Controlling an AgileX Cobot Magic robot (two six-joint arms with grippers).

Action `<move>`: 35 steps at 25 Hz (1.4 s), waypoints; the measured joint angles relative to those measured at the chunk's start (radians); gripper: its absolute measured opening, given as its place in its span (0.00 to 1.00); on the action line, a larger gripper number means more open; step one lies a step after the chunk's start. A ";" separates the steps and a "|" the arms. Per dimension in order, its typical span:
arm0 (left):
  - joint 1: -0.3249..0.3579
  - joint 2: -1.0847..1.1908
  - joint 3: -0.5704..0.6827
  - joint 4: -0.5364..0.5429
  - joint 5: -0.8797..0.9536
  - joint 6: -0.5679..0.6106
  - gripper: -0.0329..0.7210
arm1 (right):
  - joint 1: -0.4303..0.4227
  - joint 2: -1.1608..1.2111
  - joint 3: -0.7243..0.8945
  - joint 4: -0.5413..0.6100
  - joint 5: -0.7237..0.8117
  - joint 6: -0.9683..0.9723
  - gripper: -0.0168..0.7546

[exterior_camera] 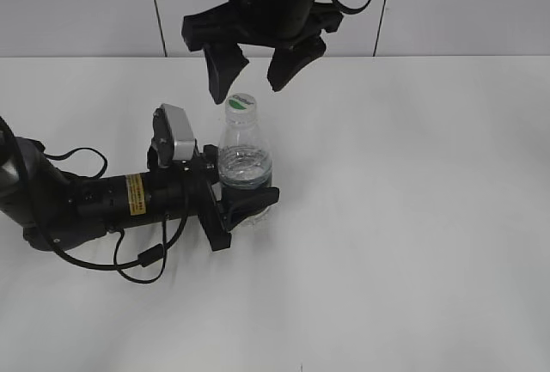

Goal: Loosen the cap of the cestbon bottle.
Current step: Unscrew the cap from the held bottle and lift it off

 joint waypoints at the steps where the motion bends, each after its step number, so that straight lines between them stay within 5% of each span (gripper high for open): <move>1: 0.000 0.000 0.000 0.000 0.000 0.000 0.58 | 0.000 0.000 0.001 -0.002 0.000 0.000 0.76; 19: 0.000 0.000 0.000 -0.001 0.000 -0.002 0.58 | 0.000 0.050 0.001 0.030 -0.001 -0.031 0.75; 27: 0.000 0.000 0.000 -0.001 0.000 -0.003 0.58 | 0.000 0.050 0.001 0.030 -0.001 -0.054 0.42; 35: 0.000 0.000 0.000 -0.003 0.001 -0.003 0.58 | 0.001 0.050 0.001 0.031 -0.001 -0.209 0.42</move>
